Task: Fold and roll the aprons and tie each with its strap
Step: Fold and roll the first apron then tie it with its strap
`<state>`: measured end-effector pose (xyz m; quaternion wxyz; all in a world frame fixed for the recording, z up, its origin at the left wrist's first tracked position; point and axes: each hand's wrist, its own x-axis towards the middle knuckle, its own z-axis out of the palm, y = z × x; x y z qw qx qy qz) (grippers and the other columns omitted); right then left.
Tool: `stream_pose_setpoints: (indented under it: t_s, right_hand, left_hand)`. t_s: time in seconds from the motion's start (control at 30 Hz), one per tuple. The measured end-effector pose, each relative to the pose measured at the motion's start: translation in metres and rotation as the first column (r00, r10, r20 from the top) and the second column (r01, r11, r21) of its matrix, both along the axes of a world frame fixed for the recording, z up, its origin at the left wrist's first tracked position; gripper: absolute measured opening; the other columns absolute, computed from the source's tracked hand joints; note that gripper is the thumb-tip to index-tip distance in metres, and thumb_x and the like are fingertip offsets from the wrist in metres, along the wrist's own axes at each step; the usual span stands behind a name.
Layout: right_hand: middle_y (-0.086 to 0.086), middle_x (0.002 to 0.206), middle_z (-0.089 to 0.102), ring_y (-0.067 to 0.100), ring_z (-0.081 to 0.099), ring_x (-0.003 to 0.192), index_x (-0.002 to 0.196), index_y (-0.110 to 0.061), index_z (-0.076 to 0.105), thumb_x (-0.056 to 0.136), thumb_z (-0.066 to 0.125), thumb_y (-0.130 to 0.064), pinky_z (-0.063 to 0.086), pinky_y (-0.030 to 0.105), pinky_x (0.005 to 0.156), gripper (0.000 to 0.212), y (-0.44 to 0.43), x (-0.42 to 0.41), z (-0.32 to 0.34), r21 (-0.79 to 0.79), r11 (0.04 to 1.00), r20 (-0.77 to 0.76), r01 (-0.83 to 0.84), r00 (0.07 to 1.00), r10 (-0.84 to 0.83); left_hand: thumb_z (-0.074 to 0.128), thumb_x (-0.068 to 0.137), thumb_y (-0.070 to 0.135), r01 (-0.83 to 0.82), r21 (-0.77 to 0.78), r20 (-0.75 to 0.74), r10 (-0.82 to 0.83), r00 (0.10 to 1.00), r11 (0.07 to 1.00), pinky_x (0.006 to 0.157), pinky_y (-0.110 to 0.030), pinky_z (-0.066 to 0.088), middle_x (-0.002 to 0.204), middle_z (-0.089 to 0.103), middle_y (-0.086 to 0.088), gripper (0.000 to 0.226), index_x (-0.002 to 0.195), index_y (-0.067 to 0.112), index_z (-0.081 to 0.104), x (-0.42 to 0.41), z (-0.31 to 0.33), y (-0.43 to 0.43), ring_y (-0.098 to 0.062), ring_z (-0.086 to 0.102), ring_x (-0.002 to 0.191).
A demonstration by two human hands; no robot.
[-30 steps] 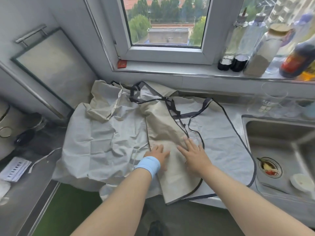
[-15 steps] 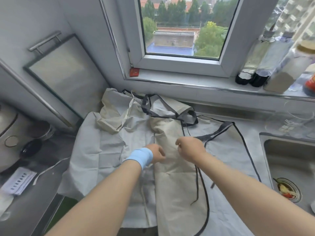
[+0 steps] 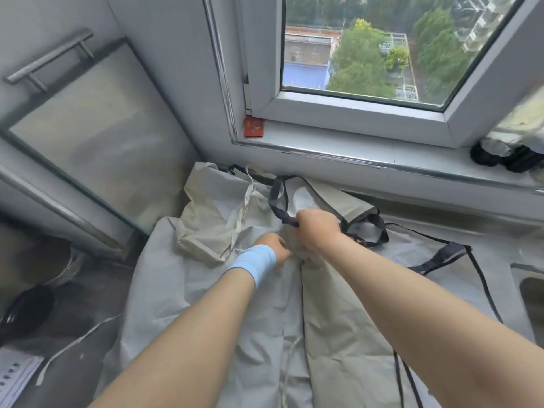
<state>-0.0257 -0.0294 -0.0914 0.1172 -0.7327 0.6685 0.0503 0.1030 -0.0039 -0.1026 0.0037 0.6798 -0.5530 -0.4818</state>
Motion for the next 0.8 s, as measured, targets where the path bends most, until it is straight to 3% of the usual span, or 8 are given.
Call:
stream_pose_setpoints:
  t_s: [0.13,0.27,0.43,0.53,0.6,0.67,0.73,0.8]
  right_hand:
    - [0.002,0.088,0.065,0.029,0.06,0.085,0.087,-0.023,0.067,0.086,0.053,-0.033,0.041,0.031,0.066,0.017,-0.016,-0.011,0.003,0.017,0.989,0.265,0.144,0.953,-0.144]
    - [0.002,0.083,0.067,0.028,0.06,0.085,0.078,-0.019,0.062,0.089,0.055,-0.031,0.046,0.035,0.07,0.017,-0.027,-0.023,0.015,-0.005,0.954,0.524,0.3,0.813,-0.253]
    - [-0.002,0.095,0.07,0.021,0.064,0.09,0.094,-0.023,0.067,0.091,0.059,-0.026,0.05,0.032,0.081,0.009,-0.04,-0.035,0.012,0.021,0.897,0.697,0.441,0.637,-0.329]
    - [-0.007,0.125,0.059,0.01,0.06,0.107,0.132,-0.022,0.055,0.091,0.061,-0.011,0.047,0.028,0.098,0.043,-0.033,-0.035,0.014,0.106,0.939,0.779,0.328,0.559,-0.284]
    - [-0.012,0.129,0.051,0.008,0.058,0.111,0.139,-0.023,0.049,0.09,0.055,-0.005,0.046,0.026,0.097,0.053,-0.02,-0.041,0.017,0.084,0.953,0.744,0.292,0.618,-0.255]
    - [-0.005,0.123,0.06,0.014,0.06,0.111,0.125,-0.021,0.063,0.088,0.051,-0.004,0.042,0.021,0.094,0.042,-0.006,-0.052,0.011,0.006,0.958,0.668,0.288,0.711,-0.218]
    - [-0.002,0.11,0.067,0.017,0.061,0.107,0.104,-0.022,0.072,0.088,0.05,-0.007,0.039,0.019,0.087,0.031,0.015,-0.066,0.004,0.023,0.948,0.595,0.318,0.758,-0.269]
    - [-0.002,0.099,0.069,0.021,0.062,0.1,0.088,-0.025,0.07,0.087,0.048,-0.009,0.042,0.024,0.08,0.027,0.037,-0.08,-0.007,0.101,0.919,0.546,0.38,0.751,-0.371]
  left_hand:
    - [0.067,0.049,0.031,0.01,0.132,-0.08,0.001,0.997,0.991,0.074,-0.042,0.057,0.066,0.057,-0.006,0.025,0.064,0.018,0.052,-0.011,-0.015,-0.006,-0.024,0.05,0.059]
    - [0.071,0.07,0.031,0.096,0.059,-0.079,-0.091,0.993,0.994,0.061,-0.029,0.05,0.064,0.058,0.0,0.021,0.066,0.018,0.055,-0.019,-0.013,-0.005,-0.02,0.053,0.059]
    - [0.066,0.077,0.021,0.019,0.015,-0.068,-0.018,0.998,1.0,0.076,-0.033,0.059,0.077,0.069,-0.01,0.008,0.074,0.014,0.066,-0.009,-0.007,-0.017,-0.026,0.066,0.069]
    - [0.06,0.077,0.02,-0.041,-0.116,0.116,0.054,0.992,0.992,0.077,-0.029,0.056,0.092,0.07,-0.013,0.011,0.079,0.011,0.065,0.008,0.002,-0.028,-0.032,0.068,0.086]
    - [0.058,0.082,0.016,-0.068,-0.213,0.178,0.108,0.978,0.975,0.083,-0.03,0.049,0.11,0.066,-0.011,0.017,0.097,0.016,0.065,0.013,0.004,-0.03,-0.033,0.063,0.102]
    - [0.057,0.083,0.011,-0.061,-0.33,0.242,0.147,0.959,0.942,0.095,-0.037,0.045,0.126,0.054,-0.01,0.039,0.121,0.016,0.054,0.008,0.001,-0.025,-0.032,0.053,0.117]
    - [0.056,0.081,0.007,0.051,-0.516,0.335,0.147,0.93,0.855,0.095,-0.039,0.043,0.125,0.047,-0.01,0.04,0.119,0.018,0.05,-0.006,0.001,-0.013,-0.03,0.047,0.119]
    - [0.055,0.083,0.008,0.2,-0.58,0.367,0.033,0.93,0.79,0.091,-0.037,0.041,0.121,0.046,-0.007,0.034,0.114,0.023,0.053,-0.026,0.001,0.001,-0.027,0.046,0.116]
